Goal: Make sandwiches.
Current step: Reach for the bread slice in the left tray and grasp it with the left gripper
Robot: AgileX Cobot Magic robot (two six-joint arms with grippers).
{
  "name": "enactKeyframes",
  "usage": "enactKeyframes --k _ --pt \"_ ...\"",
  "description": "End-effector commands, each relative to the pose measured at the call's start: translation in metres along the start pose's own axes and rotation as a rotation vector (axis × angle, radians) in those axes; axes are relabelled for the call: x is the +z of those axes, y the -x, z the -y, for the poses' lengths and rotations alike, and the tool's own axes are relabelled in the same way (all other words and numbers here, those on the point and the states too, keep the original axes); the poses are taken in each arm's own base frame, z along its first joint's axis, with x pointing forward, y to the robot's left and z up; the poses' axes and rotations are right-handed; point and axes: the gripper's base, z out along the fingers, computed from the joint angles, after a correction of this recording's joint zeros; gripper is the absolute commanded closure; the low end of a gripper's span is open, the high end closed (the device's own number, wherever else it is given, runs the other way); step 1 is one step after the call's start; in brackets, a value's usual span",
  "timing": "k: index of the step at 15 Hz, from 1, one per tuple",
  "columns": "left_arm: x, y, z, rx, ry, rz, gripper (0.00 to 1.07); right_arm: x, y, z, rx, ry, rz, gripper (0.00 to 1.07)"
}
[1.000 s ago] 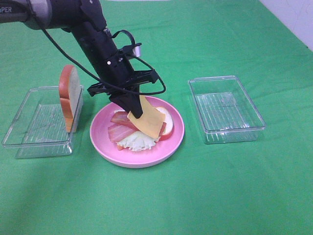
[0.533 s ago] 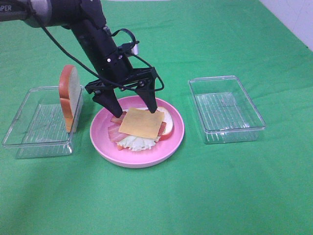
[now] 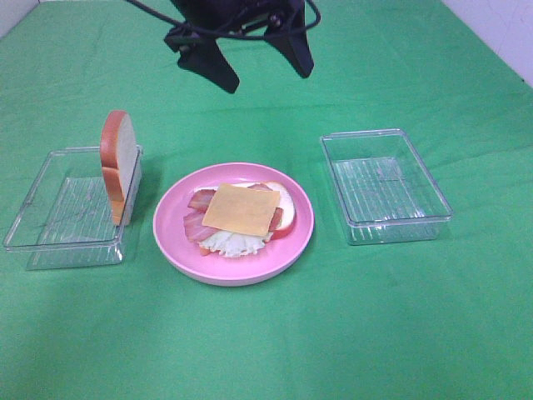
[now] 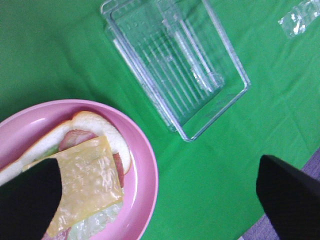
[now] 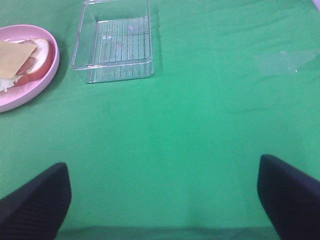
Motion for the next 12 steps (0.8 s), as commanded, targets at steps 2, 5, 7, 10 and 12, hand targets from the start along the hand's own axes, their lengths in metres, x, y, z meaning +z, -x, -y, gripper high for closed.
enactKeyframes --k 2,5,7,10,12 --pt "-0.051 -0.009 0.028 0.057 -0.024 0.002 0.04 -0.002 -0.002 0.000 -0.002 0.000 0.029 0.11" --pt "-0.090 -0.005 0.040 0.146 0.006 0.161 0.04 -0.002 -0.002 0.000 -0.002 0.000 0.029 0.11" --pt "-0.097 -0.004 0.032 0.108 0.023 0.172 0.04 -0.002 -0.002 0.000 -0.002 0.000 0.029 0.11" --pt "-0.108 -0.015 0.018 0.103 0.287 0.114 0.04 -0.002 -0.002 0.000 -0.002 0.000 0.028 0.11" --pt "-0.117 -0.016 0.012 0.061 0.377 0.136 0.04 -0.002 -0.002 0.000 -0.002 0.000 0.028 0.11"
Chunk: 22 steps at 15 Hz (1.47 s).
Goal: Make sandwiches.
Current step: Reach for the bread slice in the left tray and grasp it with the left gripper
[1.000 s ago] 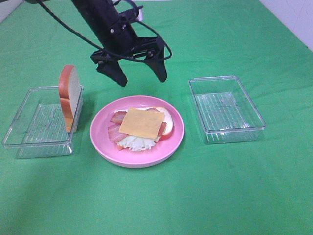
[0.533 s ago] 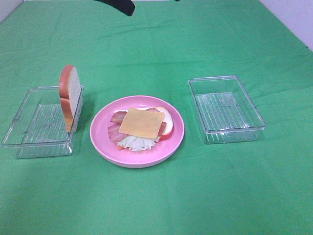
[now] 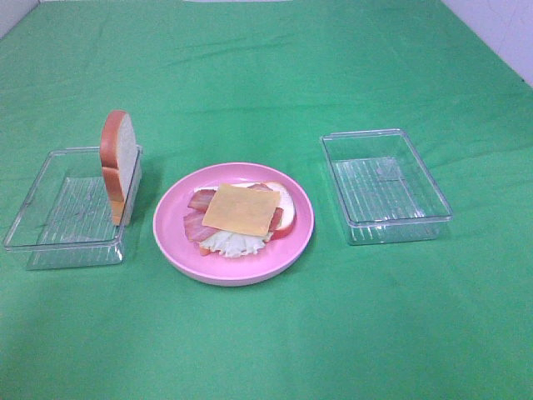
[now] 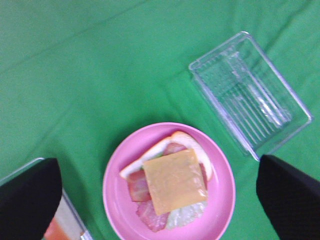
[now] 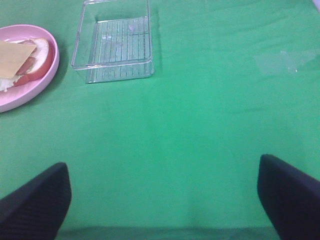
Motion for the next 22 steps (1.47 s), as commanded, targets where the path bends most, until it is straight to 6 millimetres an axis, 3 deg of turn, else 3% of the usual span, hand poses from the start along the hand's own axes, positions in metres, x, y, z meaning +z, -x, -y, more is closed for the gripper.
enactKeyframes --k 1,2,3,4,6,9,14,16,19,22 --pt "-0.007 -0.014 -0.013 -0.062 0.109 -0.100 0.04 -0.002 -0.002 0.000 -0.002 0.000 0.028 0.11" --pt "-0.001 -0.018 -0.016 -0.079 0.121 -0.125 0.04 -0.002 -0.002 0.000 -0.002 0.000 0.028 0.11" --pt "0.012 -0.030 -0.029 -0.129 0.166 -0.186 0.04 -0.002 -0.002 0.000 -0.002 0.000 0.028 0.11" --pt "0.038 -0.054 -0.052 -0.221 0.208 -0.313 0.04 -0.002 -0.002 0.000 -0.002 0.000 0.028 0.11" --pt "0.055 -0.070 -0.066 -0.268 0.224 -0.390 0.04 -0.002 -0.002 0.000 -0.002 0.000 0.028 0.11" --pt "0.072 -0.074 -0.069 -0.269 0.230 -0.430 0.04 -0.002 -0.002 0.000 -0.002 0.000 0.028 0.11" --pt "0.105 -0.086 -0.092 -0.314 0.261 -0.509 0.04 -0.002 -0.002 0.000 -0.002 0.000 0.028 0.11" --pt "0.127 -0.094 -0.102 -0.329 0.270 -0.560 0.04 -0.002 -0.002 0.000 -0.002 0.000 0.028 0.11" --pt "0.150 -0.093 -0.107 -0.324 0.269 -0.575 0.04 -0.002 -0.002 0.000 -0.002 0.000 0.028 0.11" --pt "0.158 -0.090 -0.109 -0.317 0.267 -0.571 0.04 -0.002 -0.002 0.000 -0.002 0.000 0.028 0.11"
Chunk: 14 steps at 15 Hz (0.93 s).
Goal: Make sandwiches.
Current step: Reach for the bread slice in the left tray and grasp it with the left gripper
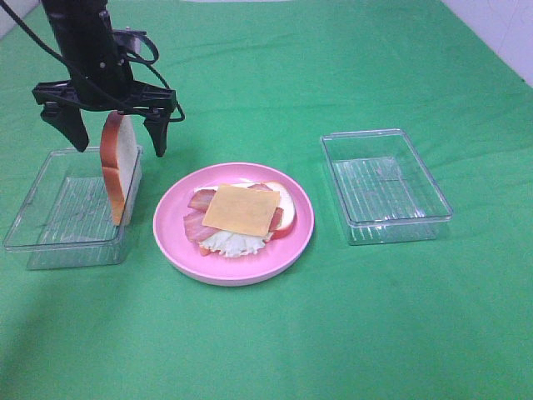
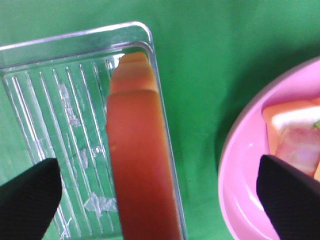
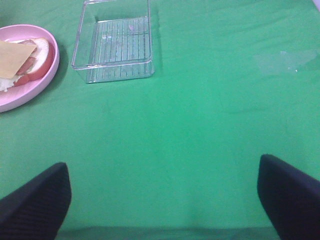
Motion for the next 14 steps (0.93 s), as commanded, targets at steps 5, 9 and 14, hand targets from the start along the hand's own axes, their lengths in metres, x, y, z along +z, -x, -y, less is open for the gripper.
enactKeyframes --k 5,9,14 --pt "0.0041 -0.0076 -0.0015 0.016 0.007 -0.108 0.18 -0.0019 -0.0019 0.0000 -0.002 0.000 0.028 0.11" --pt "0.0097 -0.0075 -0.0017 0.014 0.012 -0.119 0.88 -0.0019 -0.0019 0.0000 -0.002 0.000 0.028 0.11" --pt "0.0097 -0.0071 -0.0035 -0.002 0.033 -0.114 1.01 -0.0019 -0.0019 0.0000 -0.002 0.000 0.028 0.11"
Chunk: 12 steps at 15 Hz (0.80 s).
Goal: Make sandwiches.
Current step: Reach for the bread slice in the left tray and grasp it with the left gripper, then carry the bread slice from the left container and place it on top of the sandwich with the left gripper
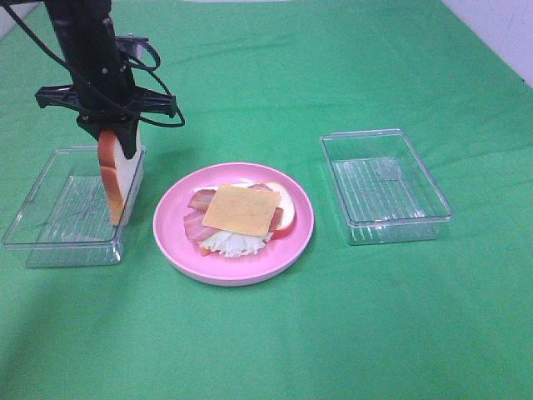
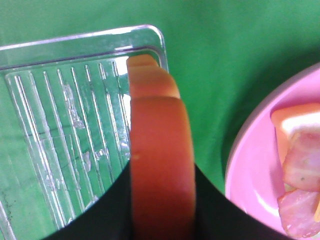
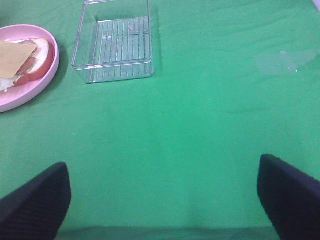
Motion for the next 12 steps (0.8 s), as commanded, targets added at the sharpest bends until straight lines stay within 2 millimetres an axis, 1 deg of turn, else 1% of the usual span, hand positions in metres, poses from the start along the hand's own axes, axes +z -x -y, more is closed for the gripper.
enactKeyframes --k 1,3,4,7,8,9,10,11,12 --pt "0.002 -0.009 -0.001 -0.008 0.023 -0.100 1.01 -0.002 -0.002 0.000 -0.002 0.000 0.028 0.11" --pt "-0.002 -0.009 -0.001 -0.025 0.012 -0.095 1.07 -0.002 -0.002 0.000 -0.002 0.000 0.028 0.11" --pt "-0.007 -0.009 -0.001 -0.032 0.009 -0.084 1.07 -0.002 -0.002 0.000 -0.002 0.000 0.028 0.11" --pt "-0.035 -0.011 -0.001 -0.047 -0.005 -0.026 1.07 -0.002 -0.002 0.000 -0.002 0.000 0.028 0.11" --pt "-0.050 -0.013 -0.002 -0.054 -0.014 0.007 1.07 -0.002 -0.002 0.000 -0.002 0.000 0.028 0.11" --pt "-0.070 -0.016 -0.003 -0.062 -0.025 0.049 1.07 -0.002 -0.002 0.000 -0.002 0.000 0.028 0.11" --pt "-0.101 -0.022 -0.003 -0.066 -0.062 0.110 1.07 -0.002 -0.002 0.000 -0.002 0.000 0.028 0.11" --pt "-0.120 -0.028 -0.002 -0.048 -0.099 0.145 1.07 -0.002 -0.002 0.000 -0.002 0.000 0.028 0.11" --pt "-0.130 -0.031 -0.001 -0.038 -0.120 0.164 1.07 -0.002 -0.002 0.000 -0.002 0.000 0.028 0.11"
